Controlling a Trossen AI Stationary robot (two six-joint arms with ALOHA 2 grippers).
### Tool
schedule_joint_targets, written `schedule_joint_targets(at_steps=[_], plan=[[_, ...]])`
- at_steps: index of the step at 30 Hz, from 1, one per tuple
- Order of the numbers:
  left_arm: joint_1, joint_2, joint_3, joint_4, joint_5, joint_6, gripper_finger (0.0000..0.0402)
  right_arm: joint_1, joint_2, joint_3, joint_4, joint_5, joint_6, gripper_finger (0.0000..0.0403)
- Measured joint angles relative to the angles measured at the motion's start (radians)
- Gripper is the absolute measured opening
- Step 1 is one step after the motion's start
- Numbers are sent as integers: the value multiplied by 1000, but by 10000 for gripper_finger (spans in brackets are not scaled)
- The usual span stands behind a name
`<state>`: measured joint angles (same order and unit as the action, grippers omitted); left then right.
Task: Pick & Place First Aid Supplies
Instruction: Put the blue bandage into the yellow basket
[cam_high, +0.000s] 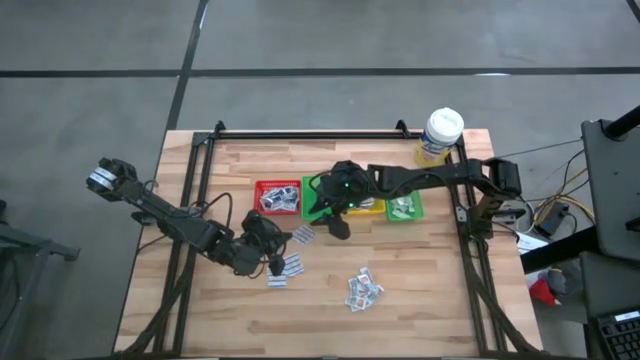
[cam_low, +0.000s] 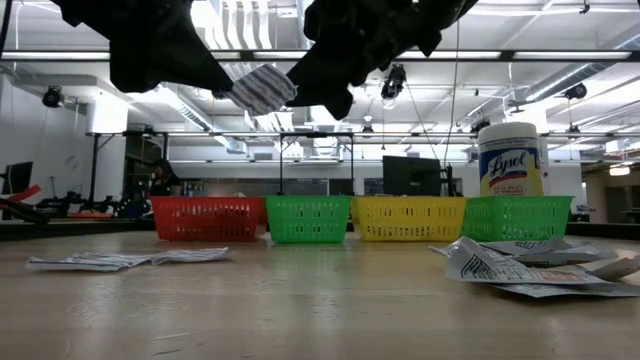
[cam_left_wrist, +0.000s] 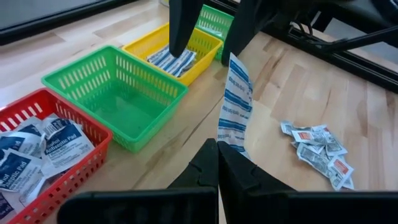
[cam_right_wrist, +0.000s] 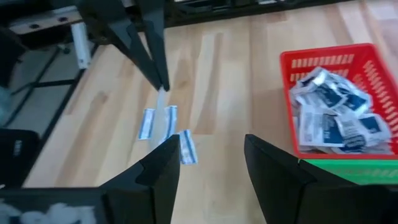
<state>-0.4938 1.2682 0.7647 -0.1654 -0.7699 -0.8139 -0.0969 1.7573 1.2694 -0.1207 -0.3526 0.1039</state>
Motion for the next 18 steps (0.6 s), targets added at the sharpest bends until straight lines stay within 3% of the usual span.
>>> schedule_joint_targets(at_steps=[5, 18], plan=[[1, 0, 0, 8, -18, 0, 0, 22, 1, 0, 1, 68, -2, 171], [2, -1, 0, 8, -29, -1, 0, 27, 41, 38, -10, 68, -7, 154]])
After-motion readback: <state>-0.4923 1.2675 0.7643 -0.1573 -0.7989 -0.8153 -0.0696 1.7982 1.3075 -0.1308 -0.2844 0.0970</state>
